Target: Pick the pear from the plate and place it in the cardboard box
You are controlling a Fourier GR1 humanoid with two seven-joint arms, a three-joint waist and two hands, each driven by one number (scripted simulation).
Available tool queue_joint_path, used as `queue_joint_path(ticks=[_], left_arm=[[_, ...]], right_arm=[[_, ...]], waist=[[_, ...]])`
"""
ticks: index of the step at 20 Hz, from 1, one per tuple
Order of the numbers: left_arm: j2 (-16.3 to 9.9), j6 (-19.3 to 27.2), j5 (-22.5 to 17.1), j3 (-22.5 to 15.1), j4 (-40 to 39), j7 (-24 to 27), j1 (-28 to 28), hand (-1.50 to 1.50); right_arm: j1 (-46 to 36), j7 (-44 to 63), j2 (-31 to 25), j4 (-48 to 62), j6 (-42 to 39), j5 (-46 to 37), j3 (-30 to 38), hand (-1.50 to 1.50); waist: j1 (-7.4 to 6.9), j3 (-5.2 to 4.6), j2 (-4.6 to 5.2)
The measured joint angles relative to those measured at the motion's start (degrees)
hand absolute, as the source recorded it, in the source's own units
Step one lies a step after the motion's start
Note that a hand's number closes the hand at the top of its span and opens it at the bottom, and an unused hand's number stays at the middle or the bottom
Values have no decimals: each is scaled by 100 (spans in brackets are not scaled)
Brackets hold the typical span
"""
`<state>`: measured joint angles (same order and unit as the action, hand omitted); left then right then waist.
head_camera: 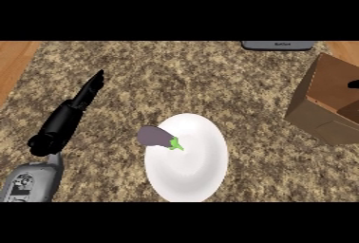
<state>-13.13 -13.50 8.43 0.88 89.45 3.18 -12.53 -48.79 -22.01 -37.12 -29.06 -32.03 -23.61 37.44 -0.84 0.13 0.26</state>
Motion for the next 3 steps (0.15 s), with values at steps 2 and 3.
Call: queue_joint_path(ticks=[2,3], left_arm=[[-3,-24,-18,18,-54,13,-49,0],[-7,-29,-15,18,-29,15,-53,0]], right_arm=[[-107,158,-176,319,5,227,284,-150],[-111,158,-270,474,20,311,398,-150]], waist=[[-27,0,21],[-51,1,32]])
